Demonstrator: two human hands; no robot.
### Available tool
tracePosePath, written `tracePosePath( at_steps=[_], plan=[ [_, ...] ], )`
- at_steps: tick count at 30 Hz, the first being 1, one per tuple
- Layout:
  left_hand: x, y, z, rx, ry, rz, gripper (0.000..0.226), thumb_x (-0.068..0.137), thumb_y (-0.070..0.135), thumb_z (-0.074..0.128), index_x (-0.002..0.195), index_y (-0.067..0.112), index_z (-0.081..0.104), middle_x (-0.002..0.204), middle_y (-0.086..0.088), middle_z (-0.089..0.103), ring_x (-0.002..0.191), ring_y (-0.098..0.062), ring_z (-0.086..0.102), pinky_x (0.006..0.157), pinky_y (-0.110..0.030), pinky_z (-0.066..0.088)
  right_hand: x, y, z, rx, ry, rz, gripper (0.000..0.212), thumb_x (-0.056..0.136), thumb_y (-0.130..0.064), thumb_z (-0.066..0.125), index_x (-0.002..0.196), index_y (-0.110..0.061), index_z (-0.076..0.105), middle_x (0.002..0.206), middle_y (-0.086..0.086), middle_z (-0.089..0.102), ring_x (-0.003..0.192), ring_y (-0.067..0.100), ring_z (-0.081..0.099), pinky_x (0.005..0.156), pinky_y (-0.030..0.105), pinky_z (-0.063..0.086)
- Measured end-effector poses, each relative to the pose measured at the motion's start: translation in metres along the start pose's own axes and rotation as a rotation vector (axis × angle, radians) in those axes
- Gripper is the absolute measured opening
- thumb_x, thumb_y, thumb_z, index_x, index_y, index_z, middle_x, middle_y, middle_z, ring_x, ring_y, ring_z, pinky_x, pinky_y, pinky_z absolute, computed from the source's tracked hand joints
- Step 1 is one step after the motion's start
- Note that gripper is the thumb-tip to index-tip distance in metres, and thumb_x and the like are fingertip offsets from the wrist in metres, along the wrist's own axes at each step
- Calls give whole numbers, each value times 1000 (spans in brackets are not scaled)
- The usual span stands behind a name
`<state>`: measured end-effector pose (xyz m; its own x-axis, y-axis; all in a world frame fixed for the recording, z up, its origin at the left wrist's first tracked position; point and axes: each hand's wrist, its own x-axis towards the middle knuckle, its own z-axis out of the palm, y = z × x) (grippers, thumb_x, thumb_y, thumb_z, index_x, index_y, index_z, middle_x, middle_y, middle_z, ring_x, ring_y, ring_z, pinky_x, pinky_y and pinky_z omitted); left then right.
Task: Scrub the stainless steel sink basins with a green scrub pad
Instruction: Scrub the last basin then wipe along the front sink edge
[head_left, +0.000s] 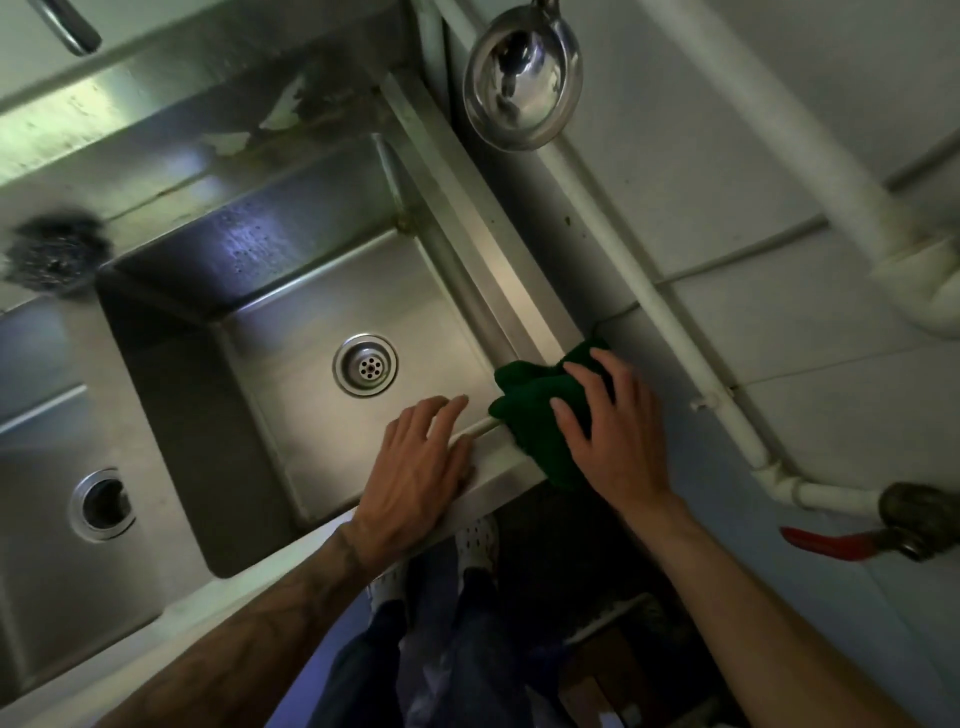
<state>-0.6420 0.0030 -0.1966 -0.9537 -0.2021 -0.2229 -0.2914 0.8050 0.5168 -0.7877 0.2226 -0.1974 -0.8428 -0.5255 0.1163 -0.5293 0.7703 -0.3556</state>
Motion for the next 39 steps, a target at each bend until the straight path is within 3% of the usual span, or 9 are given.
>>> tracePosePath(
  at_steps=[5,8,11,14,19,24,33,36,39],
  plan=[
    [-45,-37,2,96,-3,-156,57,112,51,27,154,18,47,144,-8,57,127,-26,54,108,-41,43,-5,-30,8,-34,172,183,29,104,-38,55,106,-10,62,114,10,57,104,29,53,89,42,43],
    [-55,-41,-1,91,22,-188,55,112,50,29,152,17,49,141,-7,58,125,-26,54,106,-42,43,-32,-68,18,-59,123,151,46,99,-61,54,95,-15,54,99,5,51,96,24,46,83,41,42],
    [-66,-41,-4,79,20,-151,54,112,50,29,150,16,49,142,-7,58,126,-25,52,107,-41,43,-38,-80,23,-129,63,175,65,90,-79,52,96,-14,51,102,7,52,99,25,47,86,39,42],
    [-83,-48,-6,104,51,-62,52,113,48,32,149,15,48,144,-10,57,128,-29,55,109,-45,45,-17,-68,18,-211,117,273,54,94,-65,56,101,-11,53,113,14,53,103,29,50,89,39,42],
    [-85,-50,-5,127,52,-42,52,112,43,33,152,12,45,150,-13,53,135,-31,52,114,-50,45,-22,-90,29,-157,158,282,42,102,-34,51,139,-18,58,138,16,54,122,34,48,100,43,43],
    [-85,-50,-8,123,27,-36,58,111,42,24,152,9,48,149,-15,55,134,-33,54,114,-52,45,-68,-155,56,-180,69,155,48,99,-60,49,128,-26,65,141,10,48,124,31,46,101,40,41],
    [-85,-53,-3,155,63,-30,53,112,42,27,149,10,48,143,-11,57,129,-30,54,111,-51,46,-22,-83,25,-136,220,302,30,103,-32,56,119,-9,65,131,20,56,120,36,50,101,39,42],
    [-84,-50,-4,178,57,-30,54,112,40,26,149,10,50,142,-12,58,127,-30,56,110,-51,46,-53,-126,45,-74,169,304,32,98,-44,59,115,-17,64,133,14,52,122,31,48,100,38,41],
    [-85,-48,-8,168,47,-38,55,110,35,24,149,8,52,143,-14,59,129,-32,58,112,-52,47,-83,-153,58,-74,71,102,42,95,-61,59,112,-23,65,134,11,49,122,31,48,99,38,43]
  ],
)
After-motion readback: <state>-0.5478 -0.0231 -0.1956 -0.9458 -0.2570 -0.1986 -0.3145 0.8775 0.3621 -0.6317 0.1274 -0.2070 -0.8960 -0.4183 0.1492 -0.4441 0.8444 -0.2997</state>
